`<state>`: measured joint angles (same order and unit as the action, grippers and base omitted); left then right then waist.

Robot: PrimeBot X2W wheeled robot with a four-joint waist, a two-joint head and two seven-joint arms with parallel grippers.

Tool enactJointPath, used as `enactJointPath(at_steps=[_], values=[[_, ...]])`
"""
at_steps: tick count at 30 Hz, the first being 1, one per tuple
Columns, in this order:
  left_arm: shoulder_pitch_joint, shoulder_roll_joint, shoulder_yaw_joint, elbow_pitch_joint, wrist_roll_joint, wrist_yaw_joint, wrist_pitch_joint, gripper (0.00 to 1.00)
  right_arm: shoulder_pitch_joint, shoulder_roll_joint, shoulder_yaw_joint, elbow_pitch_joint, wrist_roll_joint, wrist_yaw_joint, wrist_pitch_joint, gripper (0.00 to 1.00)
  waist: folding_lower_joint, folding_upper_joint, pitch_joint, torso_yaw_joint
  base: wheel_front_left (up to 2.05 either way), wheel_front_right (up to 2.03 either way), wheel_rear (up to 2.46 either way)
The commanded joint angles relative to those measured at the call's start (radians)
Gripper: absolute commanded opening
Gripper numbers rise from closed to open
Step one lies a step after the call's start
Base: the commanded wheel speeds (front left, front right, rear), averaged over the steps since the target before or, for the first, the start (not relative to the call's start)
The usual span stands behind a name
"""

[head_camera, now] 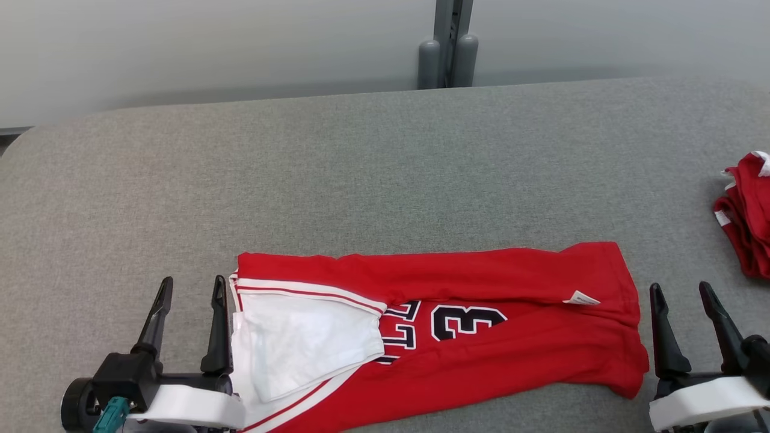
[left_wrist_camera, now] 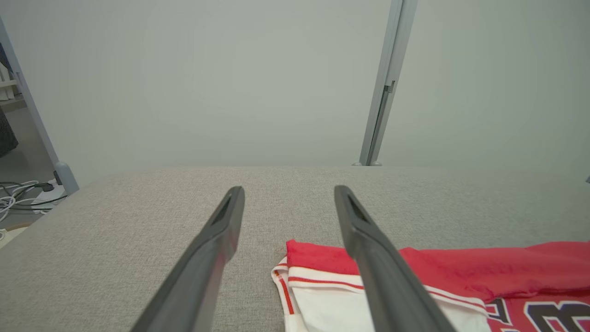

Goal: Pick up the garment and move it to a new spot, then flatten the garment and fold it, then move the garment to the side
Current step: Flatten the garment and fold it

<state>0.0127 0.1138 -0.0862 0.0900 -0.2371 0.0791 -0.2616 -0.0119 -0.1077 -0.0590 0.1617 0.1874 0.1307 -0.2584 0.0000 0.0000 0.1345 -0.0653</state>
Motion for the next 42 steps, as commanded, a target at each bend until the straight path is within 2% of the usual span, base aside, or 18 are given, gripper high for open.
enactJointPath(at_steps=[1,10,19,20,21,22,28,42], values=[[-0.020,0.000,-0.002,0.005,0.008,-0.008,-0.004,1.00,-0.012,-0.012,-0.008,0.034,0.010,0.000,0.001,1.00,0.0000,0.0000,0.010,0.009,0.00,0.00,0.00],[-0.063,-0.017,-0.020,0.026,0.017,-0.027,-0.004,1.00,-0.085,-0.005,0.011,0.314,0.074,0.000,-0.005,1.00,0.0000,0.0000,0.054,0.038,0.00,0.00,0.00],[-0.086,-0.022,-0.009,0.034,0.031,-0.039,-0.004,1.00,-0.170,0.018,0.102,0.529,0.166,0.000,-0.001,1.00,0.0000,0.0000,0.078,0.030,0.00,0.00,0.00],[-0.088,-0.023,-0.006,0.033,0.033,-0.041,-0.004,1.00,-0.174,0.019,0.120,0.547,0.177,0.000,0.001,0.58,0.0000,0.0000,0.079,0.028,0.00,0.00,0.00],[-0.088,-0.023,-0.005,0.032,0.035,-0.042,-0.004,1.00,-0.181,0.019,0.136,0.558,0.191,0.000,0.002,0.40,0.0000,0.0000,0.081,0.027,0.00,0.00,0.00],[-0.087,-0.023,-0.003,0.032,0.037,-0.042,-0.004,1.00,-0.188,0.017,0.151,0.567,0.203,0.000,0.003,0.00,0.0000,0.0000,0.083,0.026,0.00,0.00,0.00],[-0.088,-0.026,0.007,0.028,0.043,-0.042,-0.004,1.00,-0.199,-0.023,0.179,0.520,0.255,0.000,-0.001,0.00,0.0000,0.0000,0.090,0.017,0.00,0.00,0.00],[-0.069,-0.037,0.020,0.036,0.041,-0.047,-0.004,1.00,-0.120,-0.121,0.059,0.377,0.226,0.000,-0.005,0.00,0.0000,0.0000,0.068,0.004,0.00,0.00,0.00]])
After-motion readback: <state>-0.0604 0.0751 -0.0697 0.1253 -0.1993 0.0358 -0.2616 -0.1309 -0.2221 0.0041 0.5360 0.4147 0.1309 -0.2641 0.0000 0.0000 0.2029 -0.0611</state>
